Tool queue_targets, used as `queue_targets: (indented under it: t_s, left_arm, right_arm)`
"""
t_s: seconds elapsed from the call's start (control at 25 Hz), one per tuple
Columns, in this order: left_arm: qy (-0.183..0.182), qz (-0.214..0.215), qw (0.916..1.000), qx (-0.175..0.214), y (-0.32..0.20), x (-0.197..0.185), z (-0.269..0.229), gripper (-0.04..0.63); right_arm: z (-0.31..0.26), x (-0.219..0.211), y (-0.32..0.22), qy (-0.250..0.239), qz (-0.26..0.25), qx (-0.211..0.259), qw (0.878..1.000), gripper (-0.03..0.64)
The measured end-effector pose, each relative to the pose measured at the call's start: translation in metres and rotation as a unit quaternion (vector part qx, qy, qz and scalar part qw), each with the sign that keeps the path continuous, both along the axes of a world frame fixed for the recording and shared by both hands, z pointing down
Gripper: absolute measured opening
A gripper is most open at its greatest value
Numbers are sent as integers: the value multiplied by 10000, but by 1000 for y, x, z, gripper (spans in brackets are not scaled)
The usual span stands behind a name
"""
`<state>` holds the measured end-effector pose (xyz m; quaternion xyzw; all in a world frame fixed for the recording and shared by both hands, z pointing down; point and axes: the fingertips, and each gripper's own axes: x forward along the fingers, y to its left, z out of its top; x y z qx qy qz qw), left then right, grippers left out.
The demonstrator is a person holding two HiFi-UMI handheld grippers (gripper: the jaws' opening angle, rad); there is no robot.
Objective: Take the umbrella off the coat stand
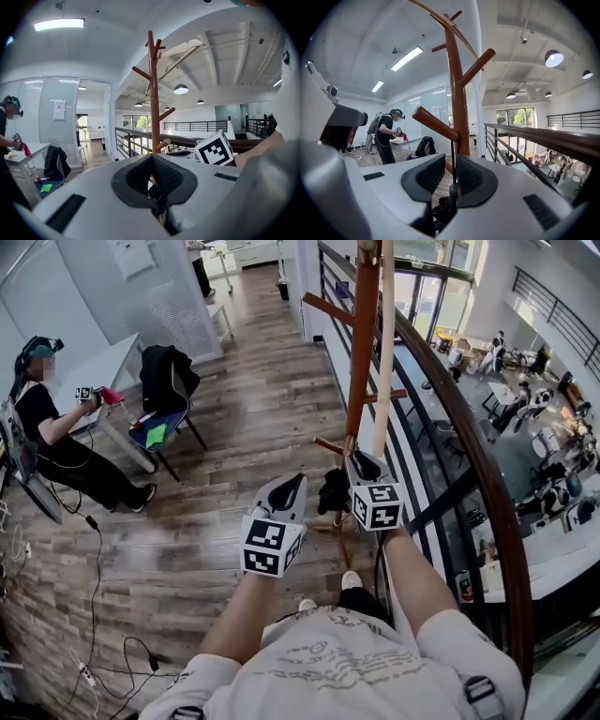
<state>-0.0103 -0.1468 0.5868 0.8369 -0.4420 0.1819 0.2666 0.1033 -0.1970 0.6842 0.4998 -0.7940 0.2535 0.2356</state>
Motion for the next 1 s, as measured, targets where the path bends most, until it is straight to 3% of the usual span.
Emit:
queue_targets:
  t_s: [0.44, 0.68, 1.0]
  left_arm:
    - [-137, -62, 9999, -34, -14, -3, 9, -8]
    - [-105, -64, 9999, -26, -20, -3, 13, -8]
    - [-88, -20, 9999, -59, -20, -1, 21, -8]
  right_arm:
    - [11, -8, -17, -383, -244, -140, 9989, 69]
    - [19, -1, -19, -177, -89, -230, 9995, 55]
    - [24, -9, -16, -268, -215, -231, 9991, 48]
